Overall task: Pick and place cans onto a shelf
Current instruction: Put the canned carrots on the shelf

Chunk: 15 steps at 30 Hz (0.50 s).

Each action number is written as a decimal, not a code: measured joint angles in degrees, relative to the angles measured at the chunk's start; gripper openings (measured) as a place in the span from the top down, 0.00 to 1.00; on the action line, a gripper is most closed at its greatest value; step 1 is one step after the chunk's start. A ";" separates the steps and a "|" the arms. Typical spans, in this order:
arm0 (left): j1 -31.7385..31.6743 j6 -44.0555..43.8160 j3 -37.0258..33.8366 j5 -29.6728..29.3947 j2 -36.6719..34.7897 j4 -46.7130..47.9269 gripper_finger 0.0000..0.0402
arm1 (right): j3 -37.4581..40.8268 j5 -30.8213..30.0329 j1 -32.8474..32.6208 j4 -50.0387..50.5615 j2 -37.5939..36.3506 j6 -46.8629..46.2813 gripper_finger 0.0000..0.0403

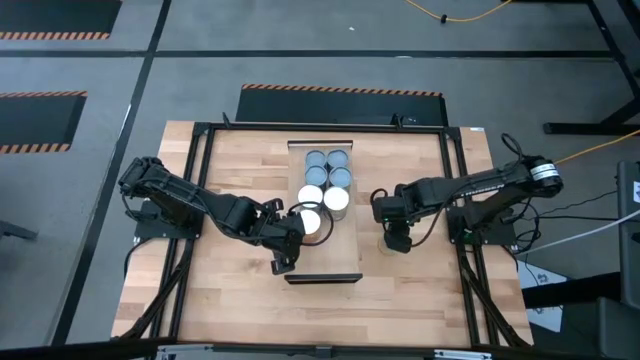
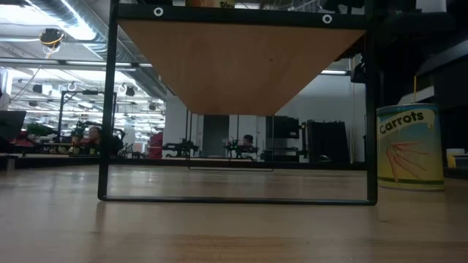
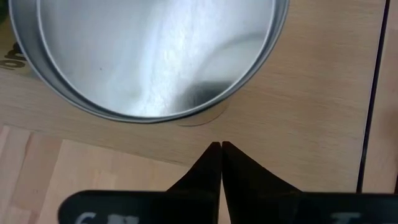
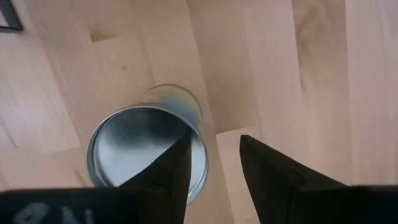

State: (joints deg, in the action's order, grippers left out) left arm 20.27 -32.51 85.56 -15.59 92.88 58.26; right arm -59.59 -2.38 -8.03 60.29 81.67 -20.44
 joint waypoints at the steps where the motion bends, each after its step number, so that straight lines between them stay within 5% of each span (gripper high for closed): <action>1: 0.00 0.00 0.00 0.00 0.00 0.00 0.99 | 0.00 0.19 0.00 0.02 0.00 0.07 0.65; 15: 0.00 0.00 0.00 0.00 0.00 -0.02 1.00 | 0.00 0.18 0.00 -0.06 0.02 -0.03 0.69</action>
State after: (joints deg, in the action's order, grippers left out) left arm 20.27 -32.51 85.56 -15.59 92.88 58.24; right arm -59.59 -2.20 -8.03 60.23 81.69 -20.47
